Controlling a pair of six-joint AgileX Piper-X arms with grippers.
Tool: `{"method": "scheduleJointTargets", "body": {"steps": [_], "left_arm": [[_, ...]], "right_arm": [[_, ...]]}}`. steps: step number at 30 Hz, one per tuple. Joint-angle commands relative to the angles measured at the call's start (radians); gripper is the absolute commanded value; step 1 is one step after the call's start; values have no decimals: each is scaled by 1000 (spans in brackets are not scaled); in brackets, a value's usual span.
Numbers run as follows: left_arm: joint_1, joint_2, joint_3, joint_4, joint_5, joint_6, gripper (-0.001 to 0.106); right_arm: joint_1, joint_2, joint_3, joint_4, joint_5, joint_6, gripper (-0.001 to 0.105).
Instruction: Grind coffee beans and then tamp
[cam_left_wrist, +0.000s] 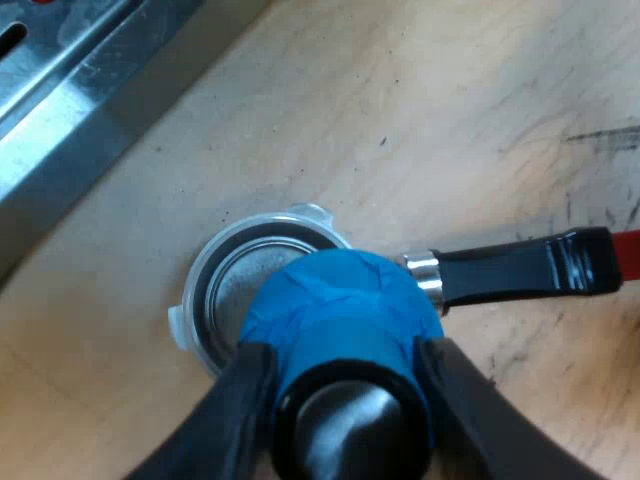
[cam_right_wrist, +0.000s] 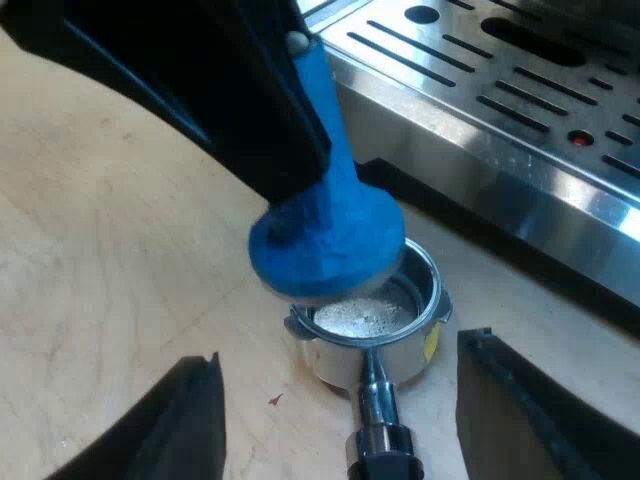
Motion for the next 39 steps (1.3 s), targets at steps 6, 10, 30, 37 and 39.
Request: {"method": "scheduleJointTargets", "body": {"steps": [6, 10, 30, 37, 39], "left_arm": [[-4, 81, -9, -61, -4, 7, 0], [-4, 113, -9, -76, -11, 7, 0], [-4, 135, -1, -112, -63, 9, 0], [-4, 135, 37, -111, -60, 9, 0], [-4, 135, 43, -114, -46, 9, 0]], "right_arm": [[0, 1, -3, -10, -7, -13, 54], [0, 1, -3, -4, -7, -13, 54], [0, 1, -3, -4, -7, -13, 54], [0, 1, -3, -4, -7, -13, 54], [0, 1, -3, -4, -7, -13, 54]]}}
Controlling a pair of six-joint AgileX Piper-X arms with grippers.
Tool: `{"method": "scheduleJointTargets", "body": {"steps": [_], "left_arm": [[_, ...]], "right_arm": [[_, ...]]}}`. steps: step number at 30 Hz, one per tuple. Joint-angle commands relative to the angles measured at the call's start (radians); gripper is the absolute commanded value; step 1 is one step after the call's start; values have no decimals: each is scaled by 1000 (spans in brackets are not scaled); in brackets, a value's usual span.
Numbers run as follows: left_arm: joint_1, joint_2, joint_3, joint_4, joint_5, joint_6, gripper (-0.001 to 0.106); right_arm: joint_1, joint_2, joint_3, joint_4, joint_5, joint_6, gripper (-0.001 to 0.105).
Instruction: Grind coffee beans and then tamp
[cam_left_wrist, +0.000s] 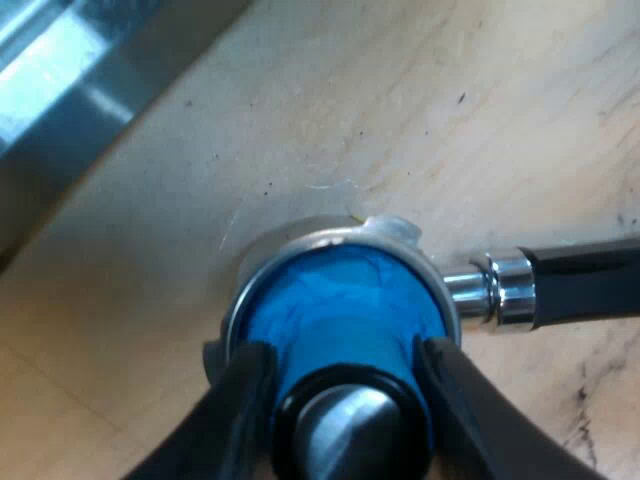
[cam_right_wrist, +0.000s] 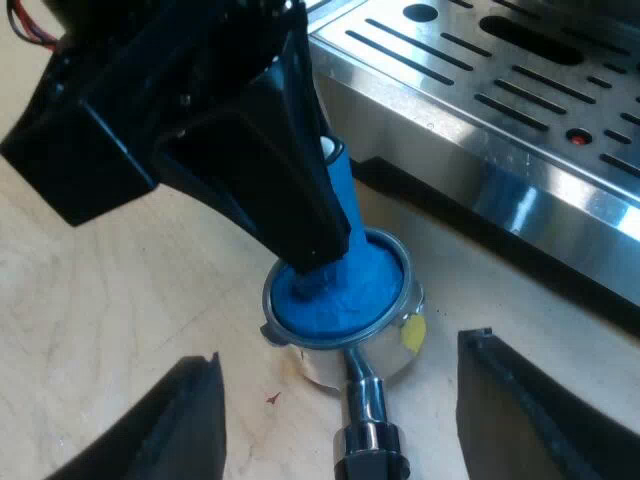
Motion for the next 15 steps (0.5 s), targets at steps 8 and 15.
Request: {"method": "scheduleJointTargets", "body": {"steps": [8, 15], "left_arm": [[-4, 50, 13, -13, 17, 5, 0], [-4, 114, 13, 5, 17, 5, 0]], "right_arm": [[0, 1, -3, -4, -7, -13, 54], [0, 1, -3, -4, -7, -13, 54]]}}
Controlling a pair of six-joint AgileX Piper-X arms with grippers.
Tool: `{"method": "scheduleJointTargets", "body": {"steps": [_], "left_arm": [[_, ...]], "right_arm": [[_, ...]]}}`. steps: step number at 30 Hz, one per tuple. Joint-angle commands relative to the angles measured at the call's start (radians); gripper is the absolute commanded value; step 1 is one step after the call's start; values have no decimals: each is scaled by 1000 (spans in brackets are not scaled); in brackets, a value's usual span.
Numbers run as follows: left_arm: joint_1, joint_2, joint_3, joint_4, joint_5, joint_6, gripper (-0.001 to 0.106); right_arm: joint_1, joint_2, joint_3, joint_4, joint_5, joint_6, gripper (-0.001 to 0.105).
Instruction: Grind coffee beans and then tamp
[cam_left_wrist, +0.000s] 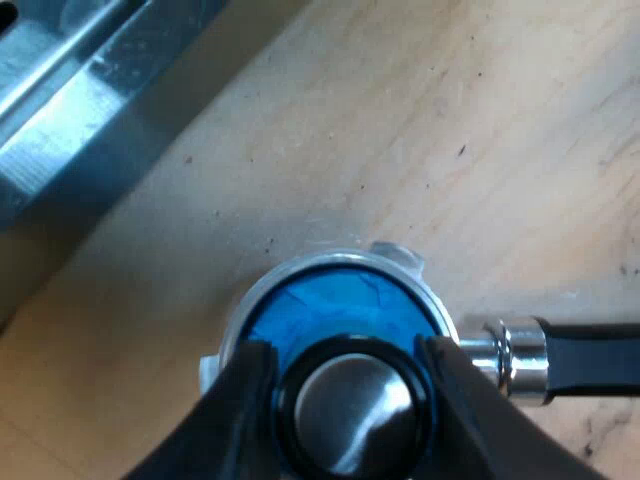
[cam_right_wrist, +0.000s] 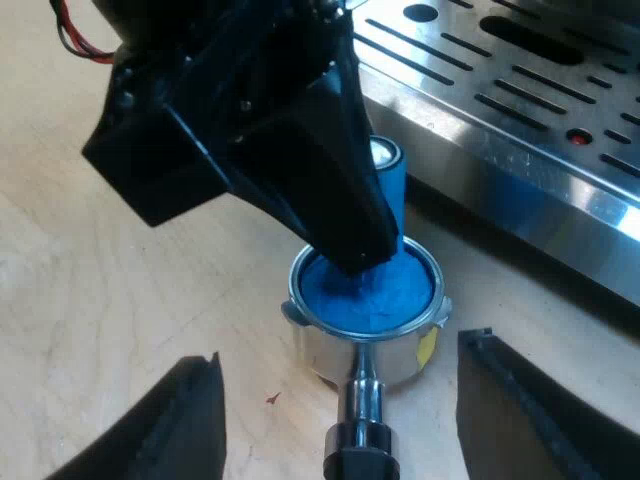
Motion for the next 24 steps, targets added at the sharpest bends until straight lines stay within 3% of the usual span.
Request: {"method": "scheduleJointTargets", "body": {"steps": [1, 24], "left_arm": [[-4, 50, 21, 65, -10, 4, 0], [-4, 84, 24, 75, -17, 4, 0]], "right_arm": [[0, 1, -3, -4, -7, -13, 54], [0, 1, -3, -4, -7, -8, 54]]}}
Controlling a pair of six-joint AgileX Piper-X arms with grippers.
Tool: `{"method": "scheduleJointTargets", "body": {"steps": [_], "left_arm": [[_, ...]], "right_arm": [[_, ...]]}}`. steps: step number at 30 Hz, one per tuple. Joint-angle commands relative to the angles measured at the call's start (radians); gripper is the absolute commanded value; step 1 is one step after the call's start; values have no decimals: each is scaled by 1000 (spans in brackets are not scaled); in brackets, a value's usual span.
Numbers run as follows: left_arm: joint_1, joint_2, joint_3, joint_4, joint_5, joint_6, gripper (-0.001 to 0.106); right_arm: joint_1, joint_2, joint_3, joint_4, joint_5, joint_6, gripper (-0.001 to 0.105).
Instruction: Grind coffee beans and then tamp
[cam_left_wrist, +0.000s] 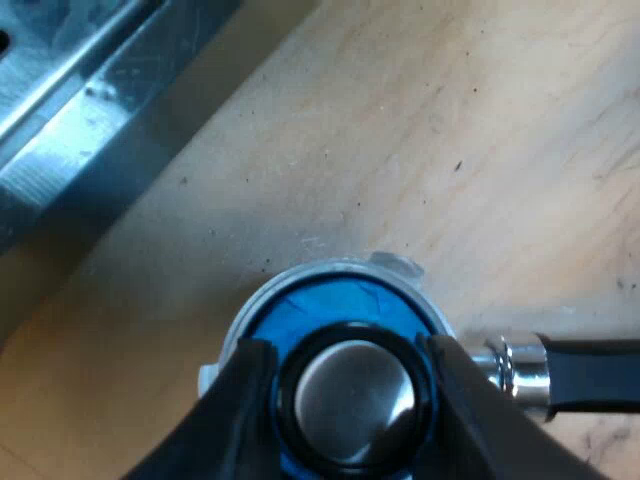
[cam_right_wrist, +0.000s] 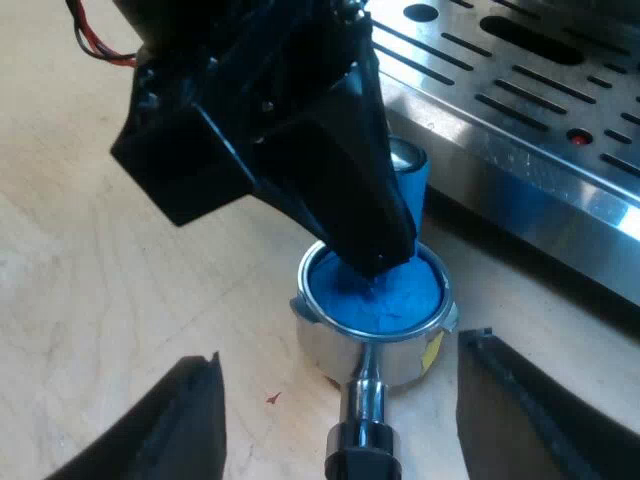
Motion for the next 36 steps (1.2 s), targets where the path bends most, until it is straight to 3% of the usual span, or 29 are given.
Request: {"method": "scheduleJointTargets", "body": {"steps": [1, 18, 27, 36], "left_arm": [[-4, 47, 34, 83, -25, -1, 0], [-4, 36, 34, 108, -20, -1, 0], [-4, -107, -2, 104, -17, -1, 0], [-4, -156, -64, 124, -17, -1, 0]], "right_arm": [[0, 1, -3, -4, -6, -8, 54], [0, 1, -3, -4, -6, -8, 54], [0, 1, -3, -4, -6, -8, 54], [0, 1, -3, -12, -47, -8, 54]]}}
